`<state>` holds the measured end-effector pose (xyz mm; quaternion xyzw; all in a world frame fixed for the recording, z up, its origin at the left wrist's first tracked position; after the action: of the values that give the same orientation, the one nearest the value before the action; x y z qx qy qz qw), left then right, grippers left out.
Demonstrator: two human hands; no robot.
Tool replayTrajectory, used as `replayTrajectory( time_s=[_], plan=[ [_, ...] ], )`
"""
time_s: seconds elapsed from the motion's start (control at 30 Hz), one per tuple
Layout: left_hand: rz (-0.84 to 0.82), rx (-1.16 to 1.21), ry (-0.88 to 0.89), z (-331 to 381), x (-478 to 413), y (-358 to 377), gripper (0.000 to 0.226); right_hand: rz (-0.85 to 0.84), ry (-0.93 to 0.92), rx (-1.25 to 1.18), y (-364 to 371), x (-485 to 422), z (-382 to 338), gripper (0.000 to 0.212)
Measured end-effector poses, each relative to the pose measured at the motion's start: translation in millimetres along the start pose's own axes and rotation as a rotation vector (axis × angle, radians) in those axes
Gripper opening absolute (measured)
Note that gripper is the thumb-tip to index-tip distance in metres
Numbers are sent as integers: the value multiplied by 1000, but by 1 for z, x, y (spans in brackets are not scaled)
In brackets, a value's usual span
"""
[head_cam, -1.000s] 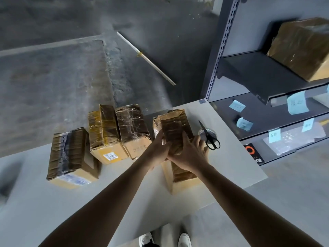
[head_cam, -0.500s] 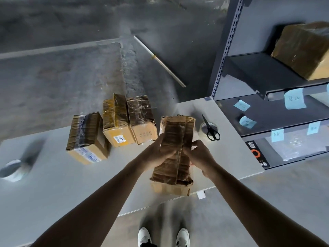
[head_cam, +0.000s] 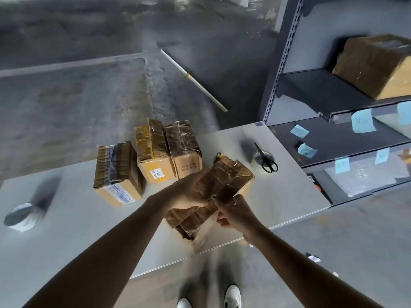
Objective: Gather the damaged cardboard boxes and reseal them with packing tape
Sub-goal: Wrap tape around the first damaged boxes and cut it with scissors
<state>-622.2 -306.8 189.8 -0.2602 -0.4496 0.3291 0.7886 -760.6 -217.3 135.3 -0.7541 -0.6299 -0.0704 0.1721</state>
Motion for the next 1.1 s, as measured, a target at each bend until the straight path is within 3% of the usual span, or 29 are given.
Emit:
replayTrajectory(
  time_s=[0.1, 0.27, 0.33, 0.43, 0.57, 0.73, 0.87, 1.1],
  plan=[
    [21, -39, 40, -4, -4, -7, 99, 146, -11, 45, -10, 3, -4, 42],
    [-6, -29, 115, -8, -11, -14, 83, 416, -232, 432, -39, -4, -21, 67],
    [2, -54, 125, -8, -11, -15, 76, 423, -265, 530, -48, -11, -31, 81],
    [13, -75, 98, -13, -14, -16, 77, 288, -237, 600, -56, -31, -33, 91],
    [33, -82, 58, -16, -15, -18, 72, 167, -260, 493, -62, -52, -27, 67],
    [78, -38, 89, -9, -11, -19, 57, 202, -334, 222, -71, -62, -26, 41],
    [123, 4, 99, -5, -3, -15, 47, 180, -288, 192, -77, -67, -14, 22],
    [133, 35, 117, -17, -12, -25, 42, 176, -281, 80, -84, -70, -21, 30]
  ],
)
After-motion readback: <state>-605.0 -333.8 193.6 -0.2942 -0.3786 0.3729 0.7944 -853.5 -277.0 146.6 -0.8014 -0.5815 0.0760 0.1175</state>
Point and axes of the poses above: each hand's wrist, its own x-axis away from the middle knuckle, its own y-axis out of the palm, z = x × y, the point moved 5 cm from there along -x, towards the middle knuckle, and after that the axes turned 15 degrees about -y, right-handed, at the moved point
